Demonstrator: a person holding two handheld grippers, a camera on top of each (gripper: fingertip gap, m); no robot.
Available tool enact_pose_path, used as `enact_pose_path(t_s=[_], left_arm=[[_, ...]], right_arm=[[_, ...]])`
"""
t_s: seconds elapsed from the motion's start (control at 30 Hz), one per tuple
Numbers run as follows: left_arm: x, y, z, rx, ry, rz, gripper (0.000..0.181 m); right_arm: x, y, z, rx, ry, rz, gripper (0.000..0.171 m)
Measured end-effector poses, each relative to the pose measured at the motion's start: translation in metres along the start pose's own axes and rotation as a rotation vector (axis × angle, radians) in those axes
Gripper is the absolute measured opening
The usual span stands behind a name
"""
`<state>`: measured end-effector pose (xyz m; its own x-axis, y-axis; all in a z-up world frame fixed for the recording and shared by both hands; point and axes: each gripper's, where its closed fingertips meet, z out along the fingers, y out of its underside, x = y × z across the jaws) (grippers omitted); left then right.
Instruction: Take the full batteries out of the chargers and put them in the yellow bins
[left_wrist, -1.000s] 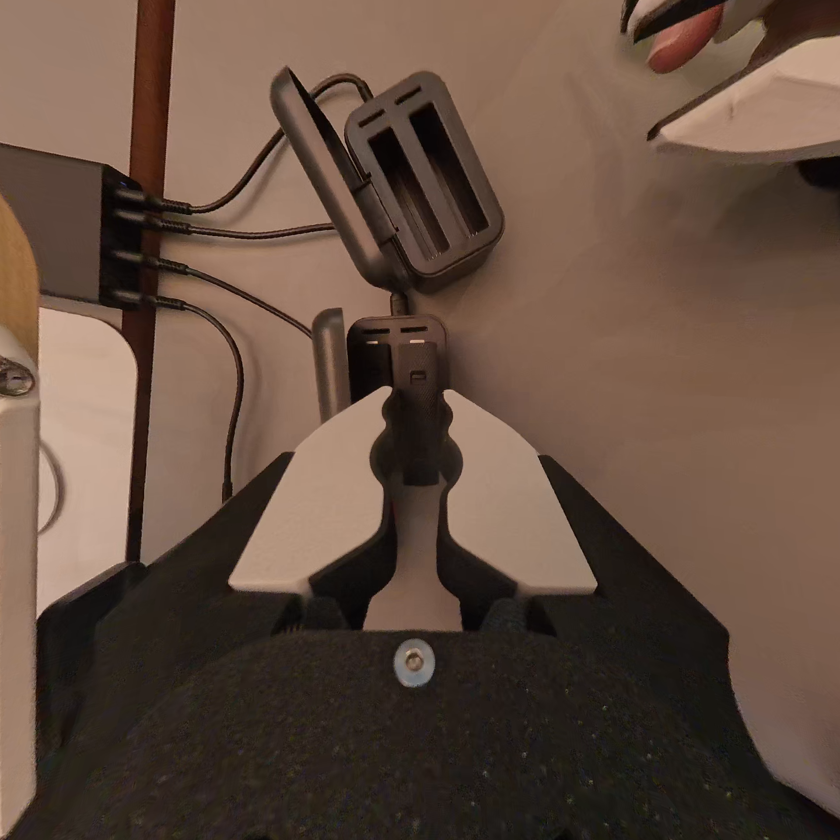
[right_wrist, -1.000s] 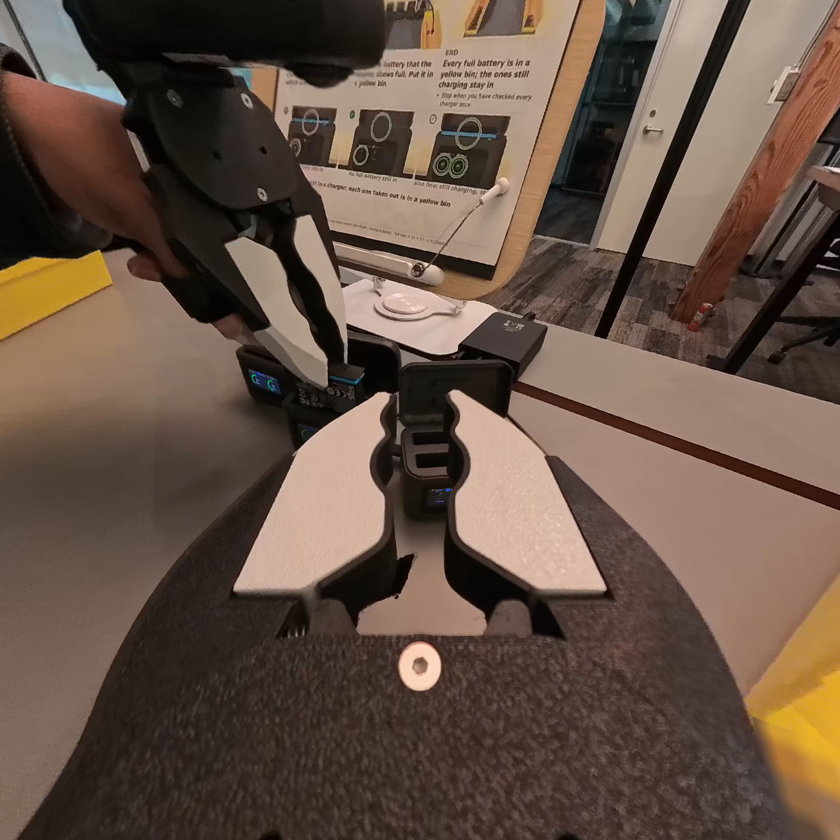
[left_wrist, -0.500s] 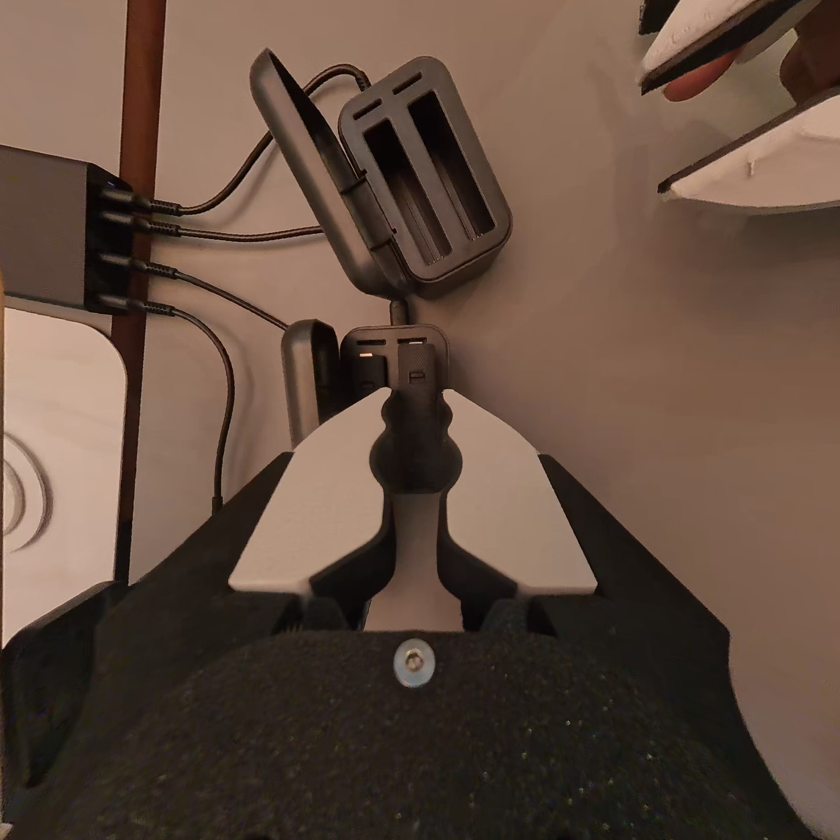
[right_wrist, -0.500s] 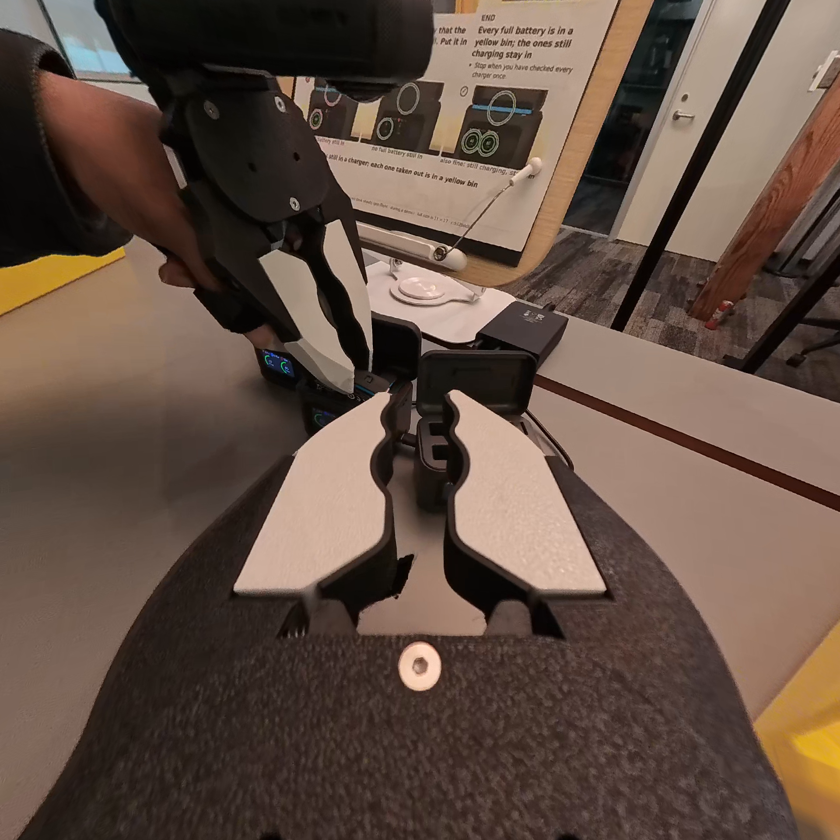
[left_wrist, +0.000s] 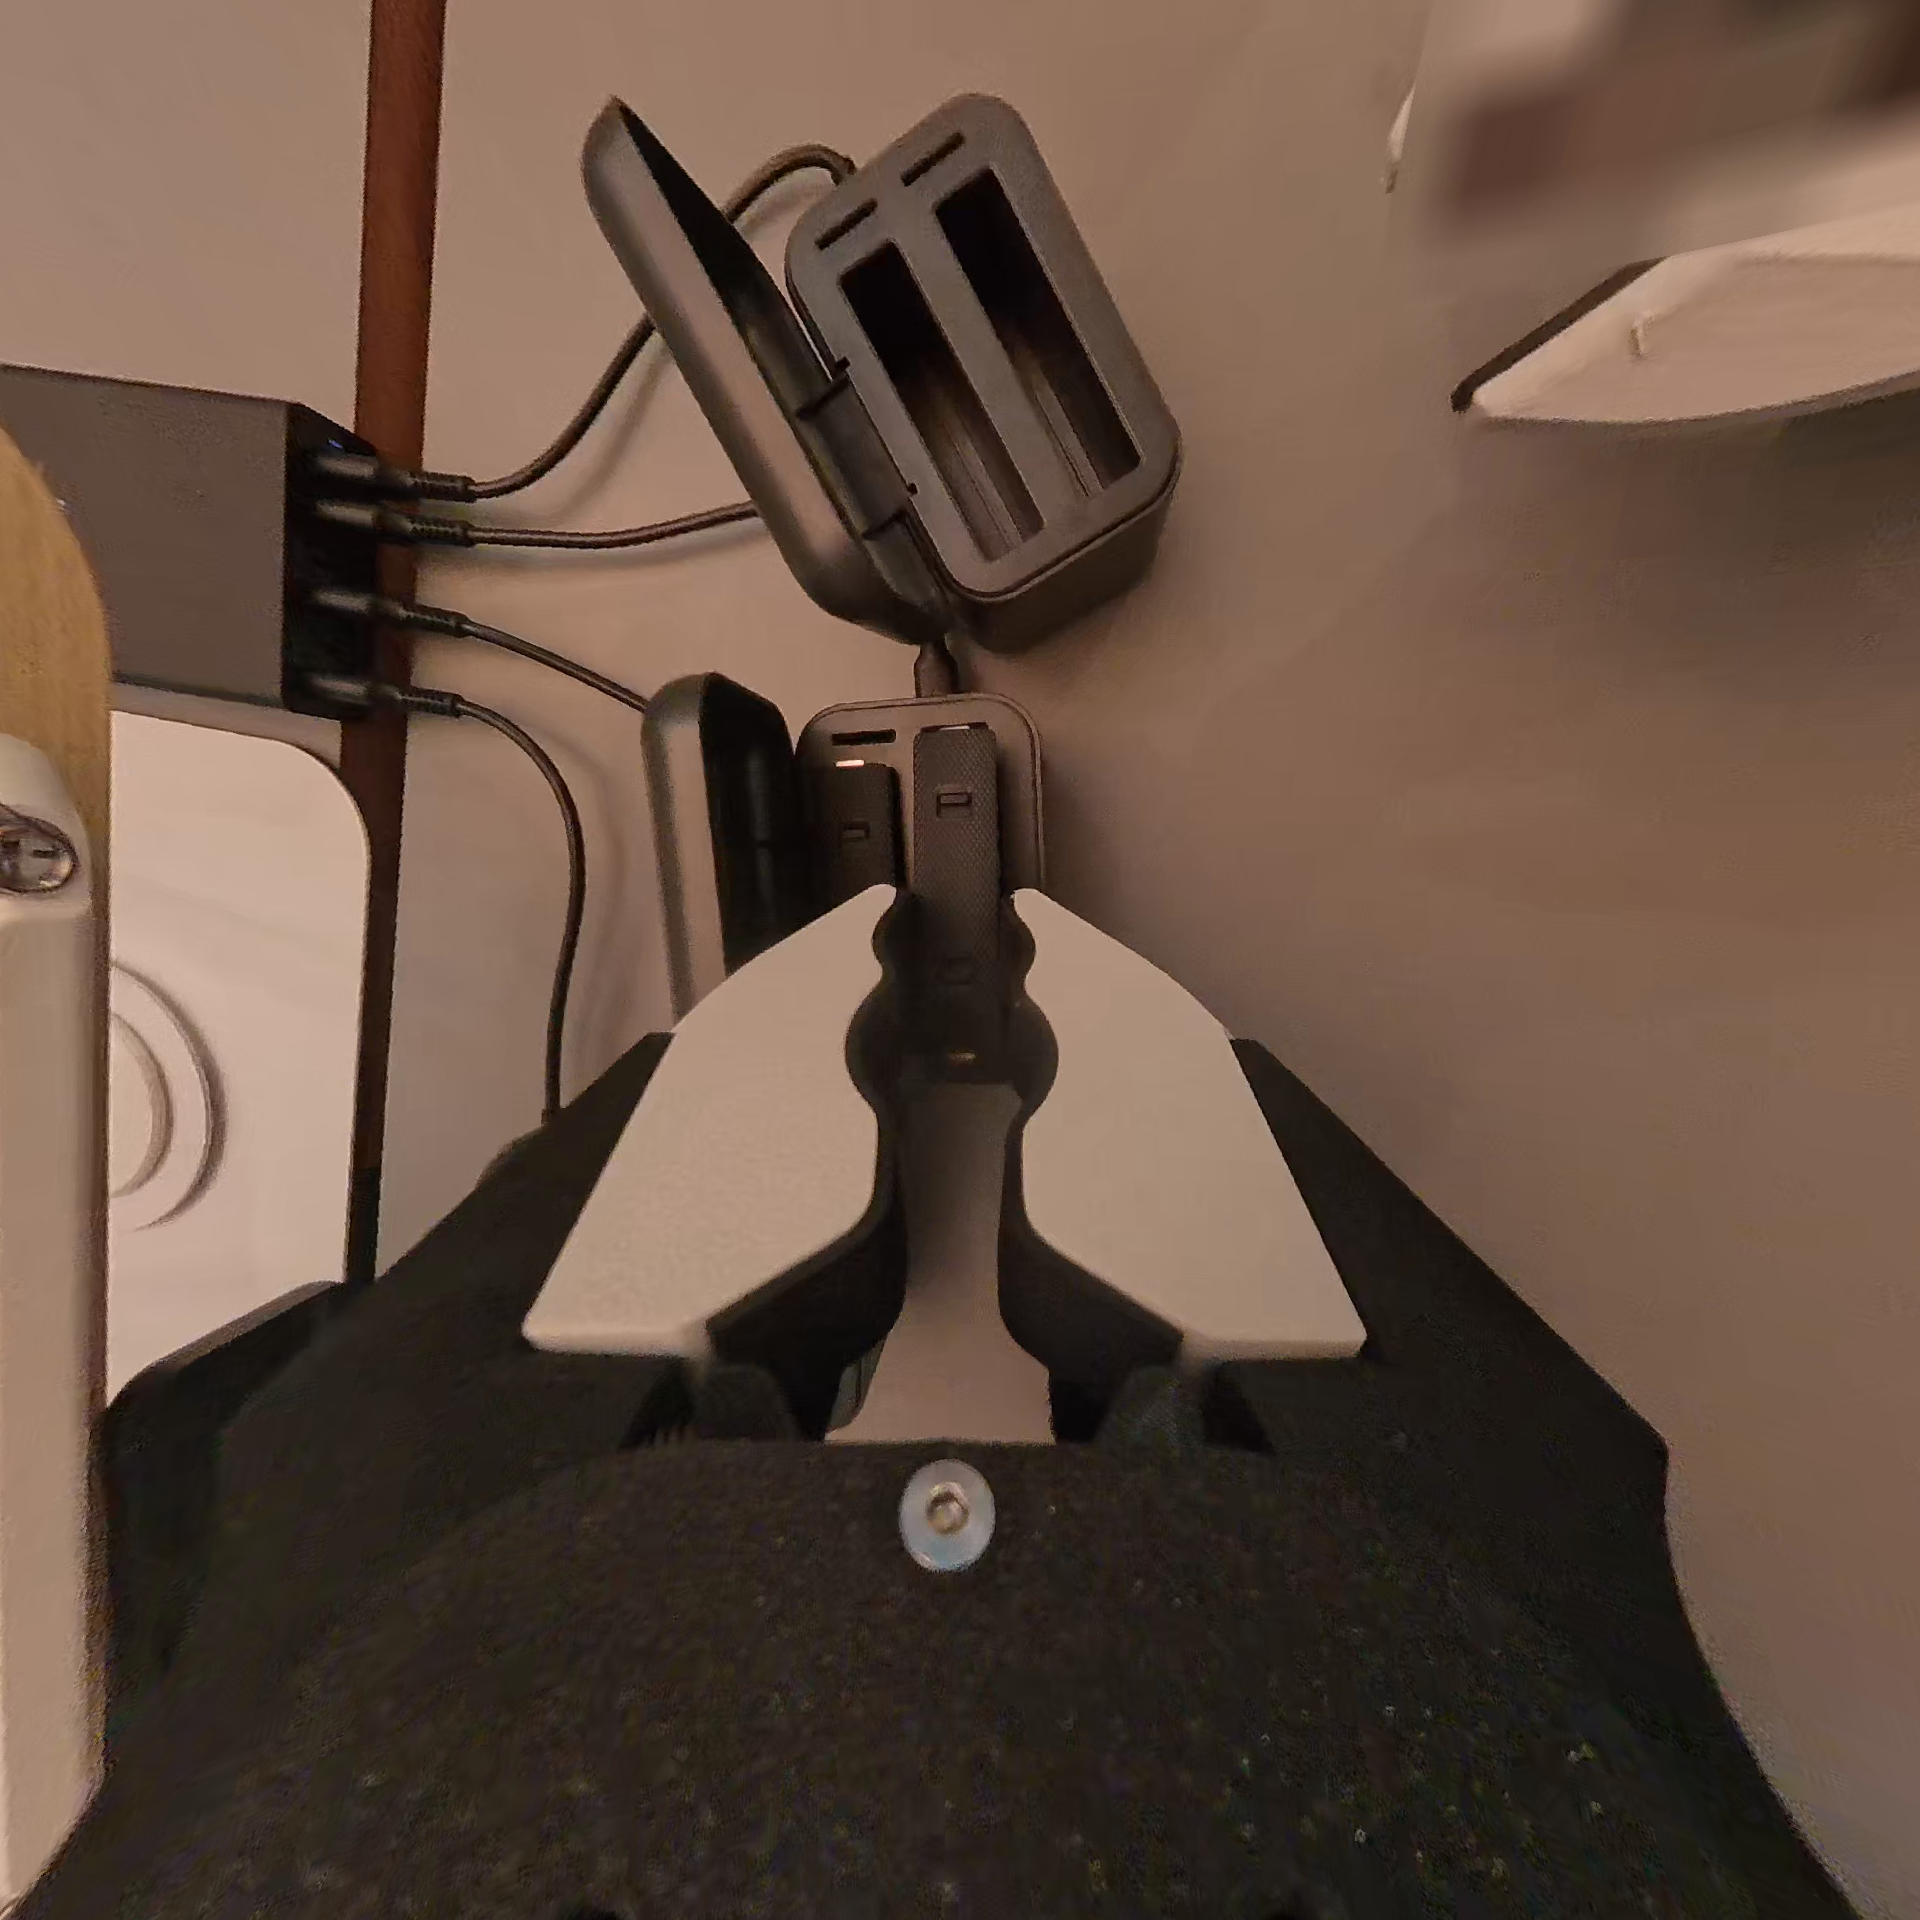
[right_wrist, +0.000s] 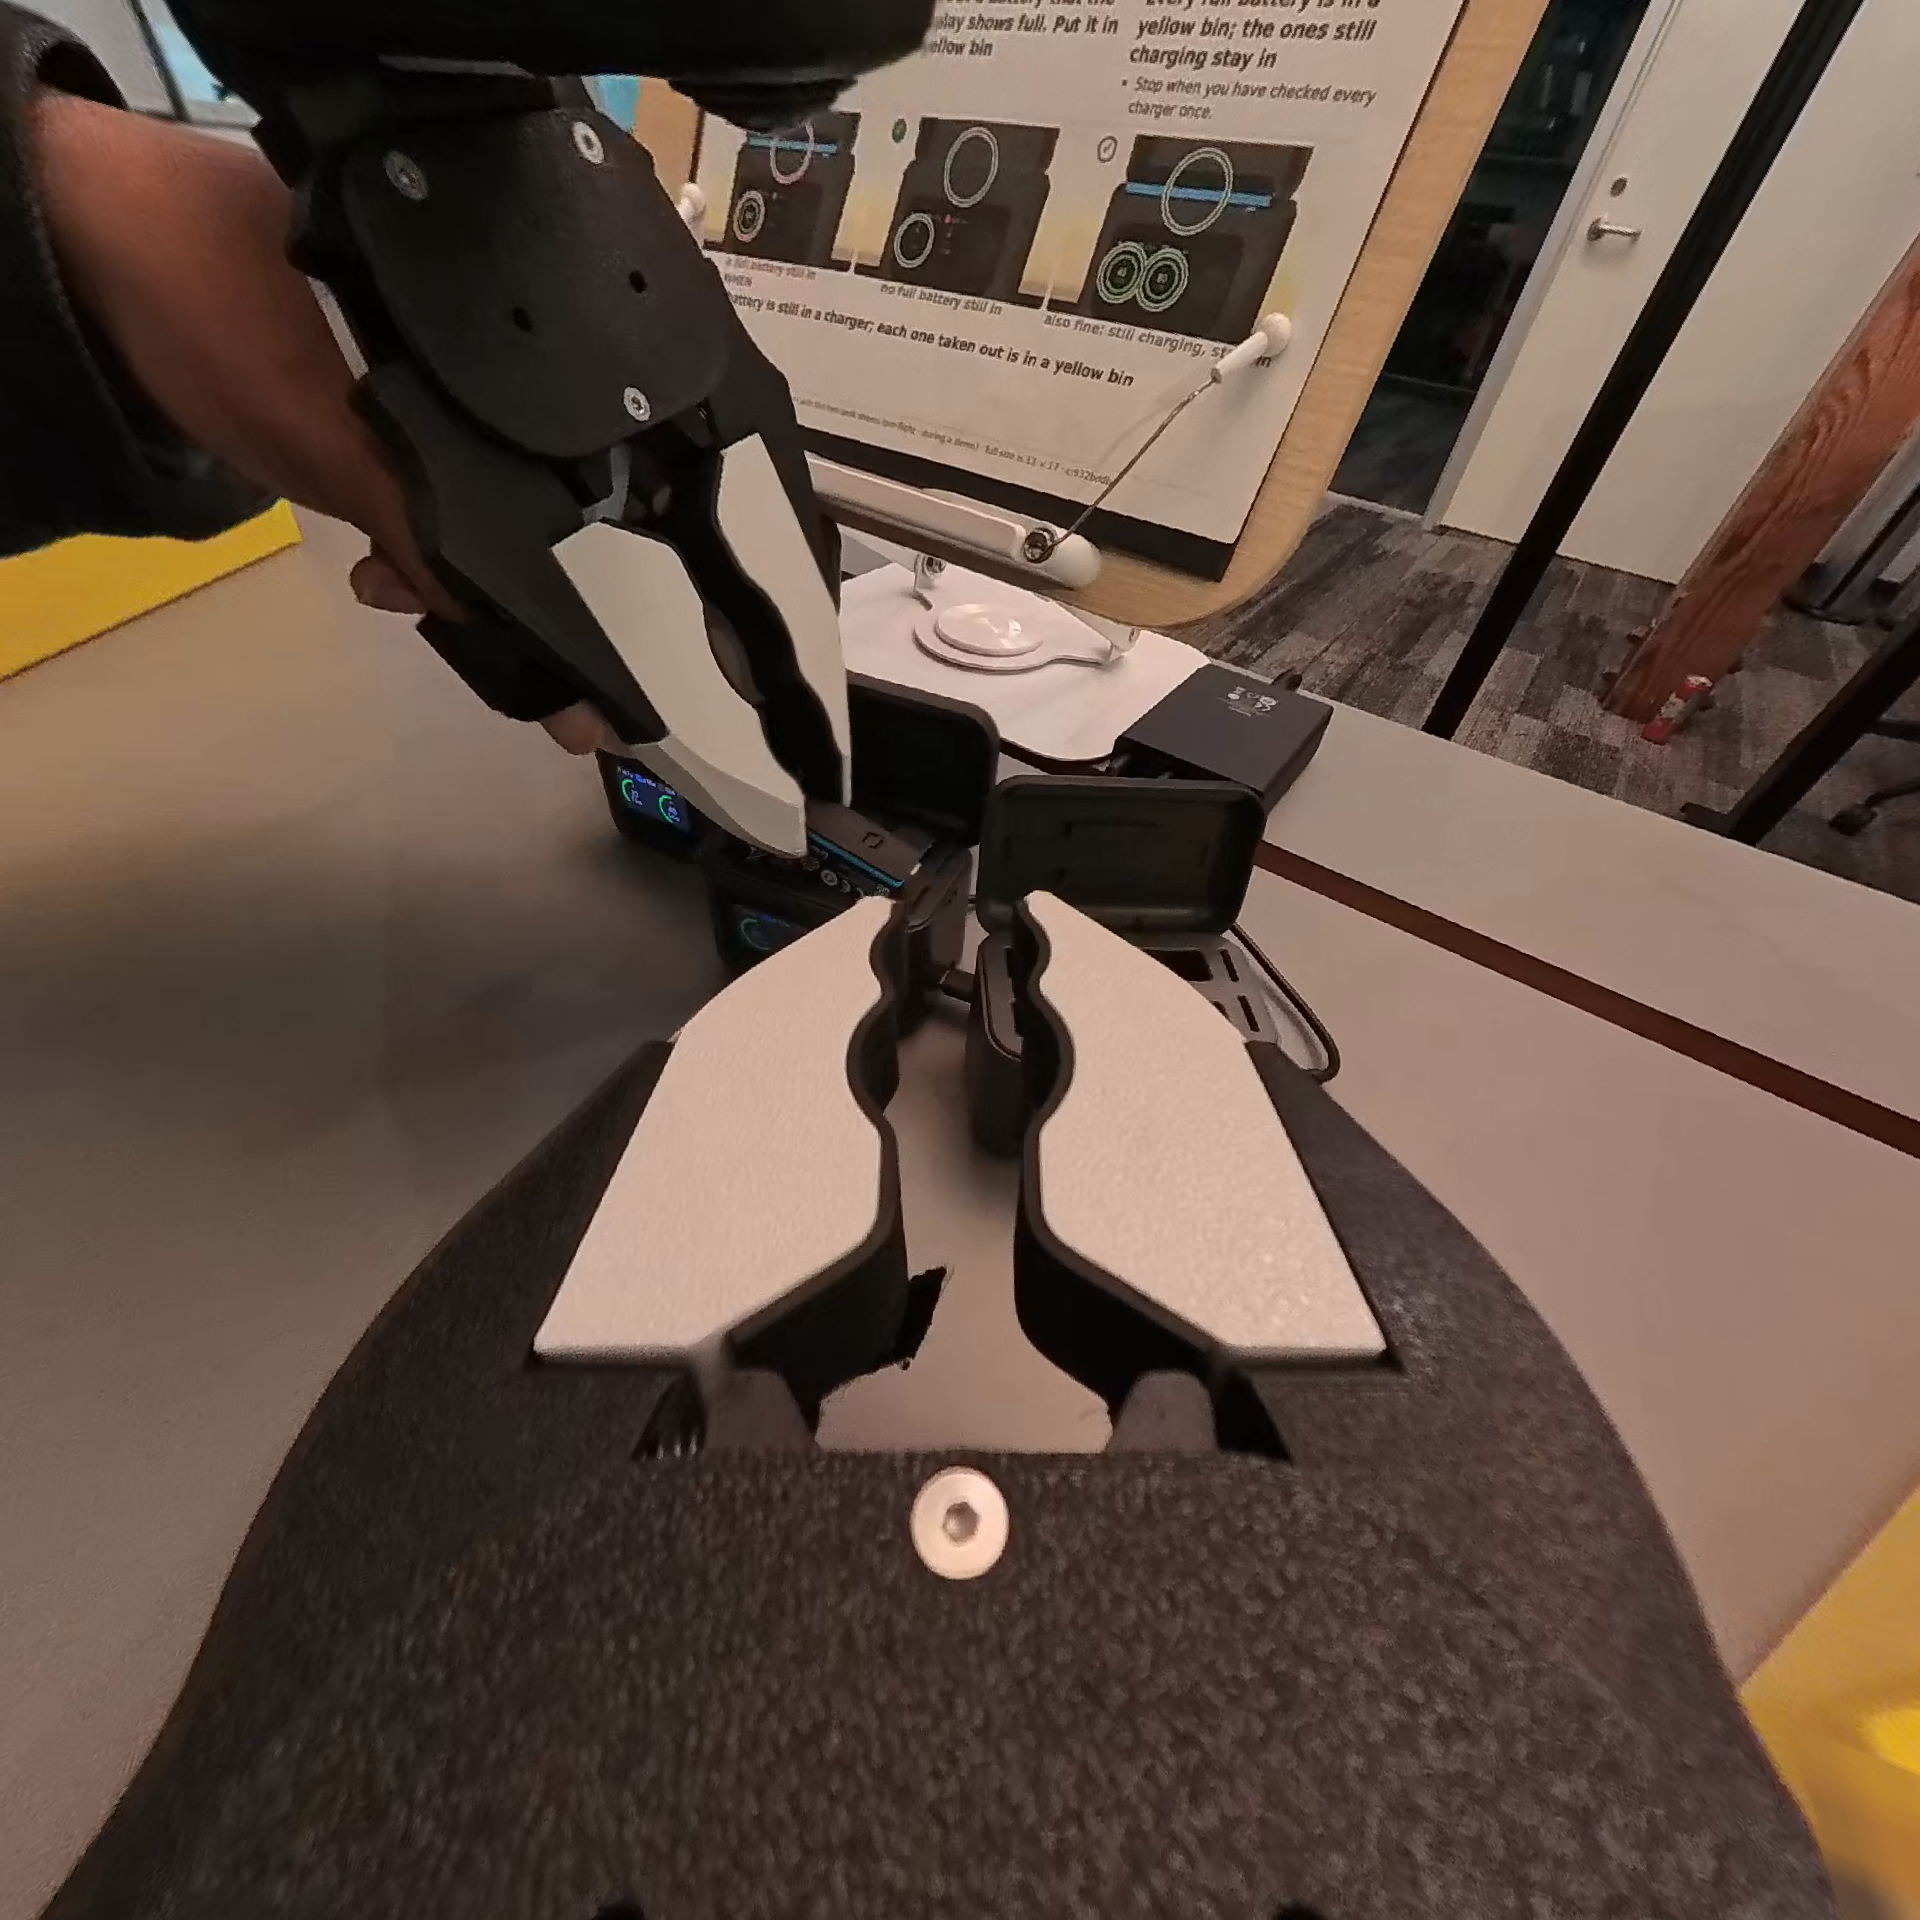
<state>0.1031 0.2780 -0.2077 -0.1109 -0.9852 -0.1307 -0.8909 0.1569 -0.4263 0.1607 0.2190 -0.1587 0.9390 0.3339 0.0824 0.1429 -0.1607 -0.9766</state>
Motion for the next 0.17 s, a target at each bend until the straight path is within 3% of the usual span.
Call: enact_pose_path(t_s=[0.03,0.17], left_arm=[[-0.0007,-0.0028,-0.0002,0.03,-0.004,-0.01,0.015],[-0.001,-0.0074,-0.0013,0.17,0.008,-0.061,0.016]], right_arm=[[0.0,0.0,-0.0001,0.0,0.0,-0.001,0.018],[0.0006,-0.0012,-0.001,0.004,0.001,0.002,0.018]])
